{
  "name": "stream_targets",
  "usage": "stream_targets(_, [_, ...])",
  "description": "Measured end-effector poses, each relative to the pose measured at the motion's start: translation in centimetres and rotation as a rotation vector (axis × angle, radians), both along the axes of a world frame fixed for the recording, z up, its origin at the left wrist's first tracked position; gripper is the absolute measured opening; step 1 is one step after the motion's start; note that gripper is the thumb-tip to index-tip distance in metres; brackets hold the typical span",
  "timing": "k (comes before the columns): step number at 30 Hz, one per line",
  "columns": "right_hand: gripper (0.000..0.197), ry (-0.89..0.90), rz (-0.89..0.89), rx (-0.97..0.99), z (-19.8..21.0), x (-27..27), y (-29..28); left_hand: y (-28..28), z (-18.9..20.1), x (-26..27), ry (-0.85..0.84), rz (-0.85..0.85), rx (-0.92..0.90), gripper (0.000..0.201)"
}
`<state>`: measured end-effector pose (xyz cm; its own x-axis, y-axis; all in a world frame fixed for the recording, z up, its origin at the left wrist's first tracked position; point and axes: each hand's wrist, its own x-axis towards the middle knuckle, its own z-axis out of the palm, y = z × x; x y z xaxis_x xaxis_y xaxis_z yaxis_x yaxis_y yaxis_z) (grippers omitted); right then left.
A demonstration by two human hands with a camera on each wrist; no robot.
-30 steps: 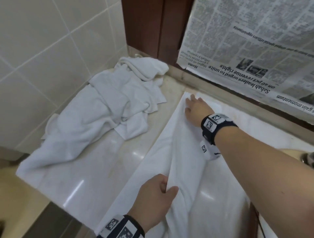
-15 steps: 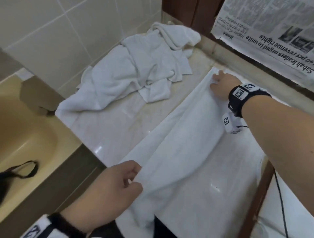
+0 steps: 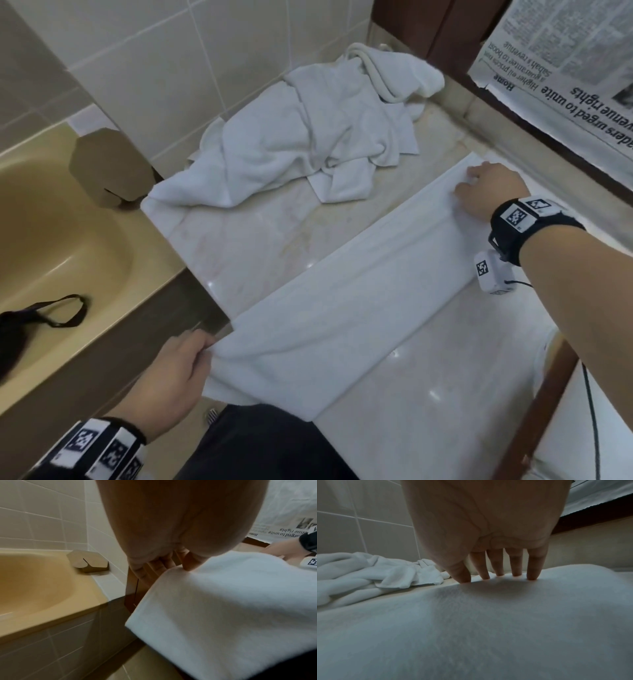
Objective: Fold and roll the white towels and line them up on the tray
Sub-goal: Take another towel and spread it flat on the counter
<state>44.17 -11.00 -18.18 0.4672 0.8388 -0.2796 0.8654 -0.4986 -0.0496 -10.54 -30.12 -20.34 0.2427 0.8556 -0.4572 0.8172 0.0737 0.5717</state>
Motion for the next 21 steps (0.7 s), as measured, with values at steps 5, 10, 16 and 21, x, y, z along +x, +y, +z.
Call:
stream_targets(5, [0.046, 0.071, -0.119, 0.131, 0.8, 1.1, 1.4, 0.2, 2.4, 2.9, -0.269, 0.221, -0.045, 0.016])
stream_targets(10, [0.050, 0.126, -0.170, 0.135, 2.3, 3.0, 2.8, -0.1, 3.4, 5.8, -0.083, 0.230, 0.013, 0.019])
stream_targets(16, [0.037, 0.193, -0.112, 0.151, 3.0, 4.3, 3.9, -0.2, 3.6, 5.9, -0.194, 0.268, 0.114, 0.008])
stream_targets(21, [0.032, 0.155, -0.058, 0.197, 2.7, 4.1, 3.1, 0.6, 2.5, 5.7, -0.095, 0.167, 0.094, 0.028])
